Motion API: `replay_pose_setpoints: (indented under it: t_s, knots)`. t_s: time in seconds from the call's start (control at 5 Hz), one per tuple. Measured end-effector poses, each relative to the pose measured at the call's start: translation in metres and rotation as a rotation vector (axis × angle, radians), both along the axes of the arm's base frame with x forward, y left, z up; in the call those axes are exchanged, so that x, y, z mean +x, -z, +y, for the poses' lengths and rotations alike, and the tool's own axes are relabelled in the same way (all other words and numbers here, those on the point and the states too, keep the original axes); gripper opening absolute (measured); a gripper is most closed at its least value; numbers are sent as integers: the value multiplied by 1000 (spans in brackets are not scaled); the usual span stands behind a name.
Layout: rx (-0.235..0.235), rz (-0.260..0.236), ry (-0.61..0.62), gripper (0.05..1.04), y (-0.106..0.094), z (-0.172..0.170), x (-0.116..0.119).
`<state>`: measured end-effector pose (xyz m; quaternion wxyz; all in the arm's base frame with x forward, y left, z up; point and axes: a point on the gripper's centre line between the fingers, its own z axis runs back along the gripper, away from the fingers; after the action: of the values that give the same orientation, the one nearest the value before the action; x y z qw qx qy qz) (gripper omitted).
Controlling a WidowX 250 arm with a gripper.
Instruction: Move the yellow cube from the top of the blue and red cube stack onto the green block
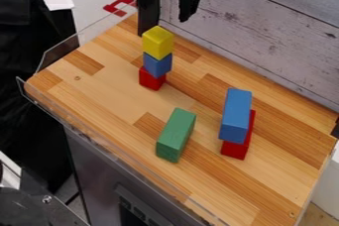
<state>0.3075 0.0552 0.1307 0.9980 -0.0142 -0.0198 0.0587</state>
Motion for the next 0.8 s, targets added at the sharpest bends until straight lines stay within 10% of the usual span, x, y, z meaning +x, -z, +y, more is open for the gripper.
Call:
replay_pose_setpoints:
  t_s: [0.8]
  knots:
    - [-20, 50, -38, 999, 23, 15, -12]
